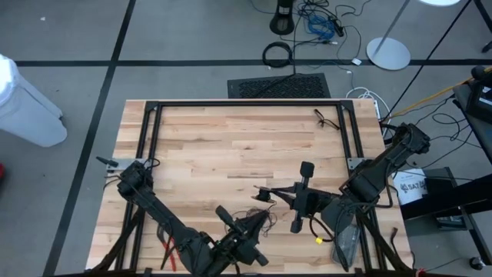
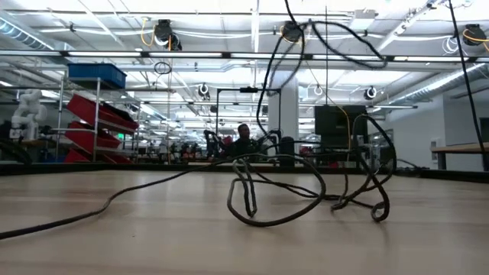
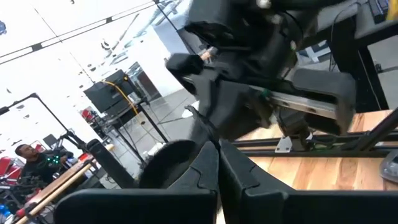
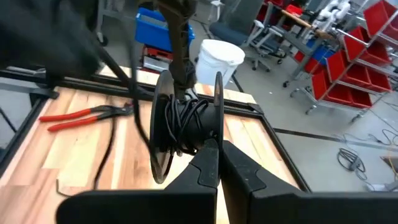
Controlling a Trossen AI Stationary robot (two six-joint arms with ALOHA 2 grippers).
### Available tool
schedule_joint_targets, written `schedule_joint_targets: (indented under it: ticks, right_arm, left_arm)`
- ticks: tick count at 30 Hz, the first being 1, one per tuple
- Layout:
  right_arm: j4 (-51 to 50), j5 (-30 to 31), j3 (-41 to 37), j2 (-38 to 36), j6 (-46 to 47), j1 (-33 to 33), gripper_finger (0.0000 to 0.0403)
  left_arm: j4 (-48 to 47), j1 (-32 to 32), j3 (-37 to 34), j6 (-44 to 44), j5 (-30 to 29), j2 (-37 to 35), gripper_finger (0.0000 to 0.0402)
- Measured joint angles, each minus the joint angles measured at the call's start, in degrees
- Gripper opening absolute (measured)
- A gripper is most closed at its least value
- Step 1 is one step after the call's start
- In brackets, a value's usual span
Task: Coil cords
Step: Coil the black wire onto the black spool
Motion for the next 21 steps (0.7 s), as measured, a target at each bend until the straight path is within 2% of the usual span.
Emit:
schedule_joint_targets:
  ticks: [21]
  right_arm:
    - [-1.25, -1.41, 0.0, -2.97, 1.36, 7.51, 0.0]
  left_arm:
    - [-10.63, -4.15, -0.08, -0.37, -0.93, -5.03, 0.0001]
